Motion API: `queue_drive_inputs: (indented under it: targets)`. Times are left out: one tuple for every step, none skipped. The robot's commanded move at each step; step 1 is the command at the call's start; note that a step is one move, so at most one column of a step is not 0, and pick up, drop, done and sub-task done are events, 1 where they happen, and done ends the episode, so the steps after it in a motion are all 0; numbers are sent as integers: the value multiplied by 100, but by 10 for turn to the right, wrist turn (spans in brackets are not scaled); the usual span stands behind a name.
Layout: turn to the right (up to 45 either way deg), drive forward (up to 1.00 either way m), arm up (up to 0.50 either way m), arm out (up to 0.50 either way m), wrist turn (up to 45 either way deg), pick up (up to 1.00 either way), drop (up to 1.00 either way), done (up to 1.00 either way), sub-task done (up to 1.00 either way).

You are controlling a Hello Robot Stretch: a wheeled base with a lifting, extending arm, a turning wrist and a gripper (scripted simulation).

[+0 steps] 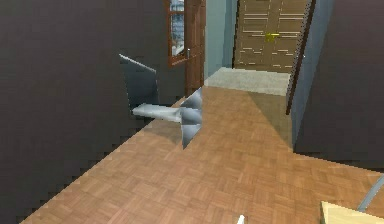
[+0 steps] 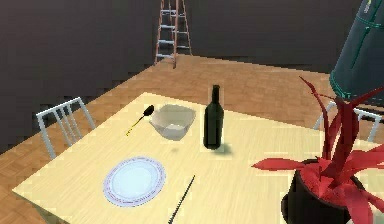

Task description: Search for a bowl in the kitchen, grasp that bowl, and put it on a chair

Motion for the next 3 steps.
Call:
queue_drive_inputs:
  targets:
    - [0,0,38,0,0,0,0,0,0]
    - [0,0,0,44,0,0,0,0,0]
    - [0,0,0,0,450,0,0,0,0]
